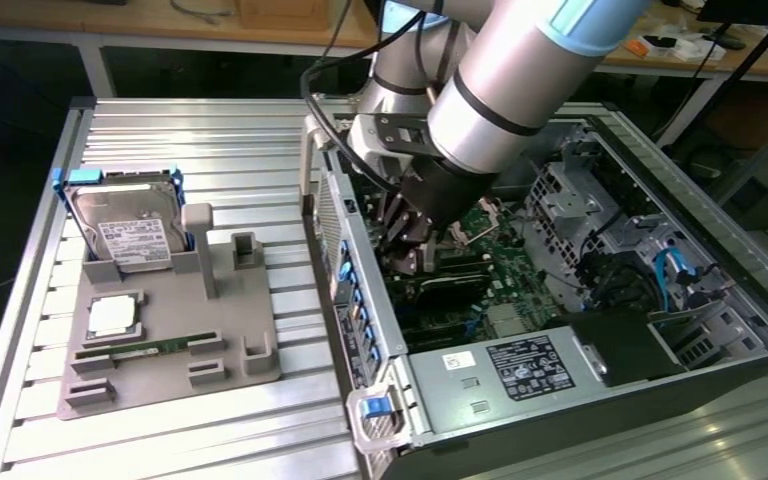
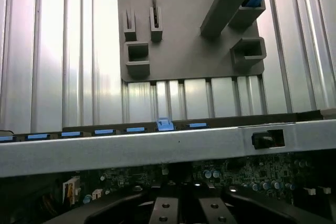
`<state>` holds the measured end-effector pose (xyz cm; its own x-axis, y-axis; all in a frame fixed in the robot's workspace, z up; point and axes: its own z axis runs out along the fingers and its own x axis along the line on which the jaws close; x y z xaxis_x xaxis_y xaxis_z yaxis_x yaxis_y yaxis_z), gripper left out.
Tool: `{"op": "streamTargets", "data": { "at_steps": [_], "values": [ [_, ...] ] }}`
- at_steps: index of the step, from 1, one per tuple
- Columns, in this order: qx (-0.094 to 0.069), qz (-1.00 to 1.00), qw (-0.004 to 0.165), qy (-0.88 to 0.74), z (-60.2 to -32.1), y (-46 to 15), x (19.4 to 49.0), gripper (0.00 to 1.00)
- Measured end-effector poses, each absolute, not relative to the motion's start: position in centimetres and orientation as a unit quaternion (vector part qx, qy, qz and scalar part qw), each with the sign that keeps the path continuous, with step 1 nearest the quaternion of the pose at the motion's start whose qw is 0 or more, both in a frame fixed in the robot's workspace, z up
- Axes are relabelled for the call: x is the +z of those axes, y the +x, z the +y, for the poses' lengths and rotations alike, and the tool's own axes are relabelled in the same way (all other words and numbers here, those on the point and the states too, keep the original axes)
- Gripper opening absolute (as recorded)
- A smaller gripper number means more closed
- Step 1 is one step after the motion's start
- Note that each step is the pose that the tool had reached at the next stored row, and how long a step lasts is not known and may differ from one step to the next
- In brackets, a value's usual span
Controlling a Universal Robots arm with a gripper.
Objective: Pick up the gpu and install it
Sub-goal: 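Press down on the gpu until it lock into place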
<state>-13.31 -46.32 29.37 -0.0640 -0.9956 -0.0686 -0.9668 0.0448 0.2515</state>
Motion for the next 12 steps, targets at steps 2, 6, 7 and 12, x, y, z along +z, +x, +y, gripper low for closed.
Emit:
{"op": "streamTargets", "data": {
  "at_steps": [2,6,7,12],
  "values": [
    [-0.12,-0.72,0.067,0.68,-46.4,-13.1,29.4,0.11],
    [-0.125,-0.719,0.074,0.679,-46.4,-12.6,29.4,0.11],
    [-0.124,-0.72,0.074,0.679,-46.4,-12.5,29.4,0.11],
    [-0.12,-0.72,0.081,0.678,-46.3,-11.7,29.4,0.11]
  ]
}}
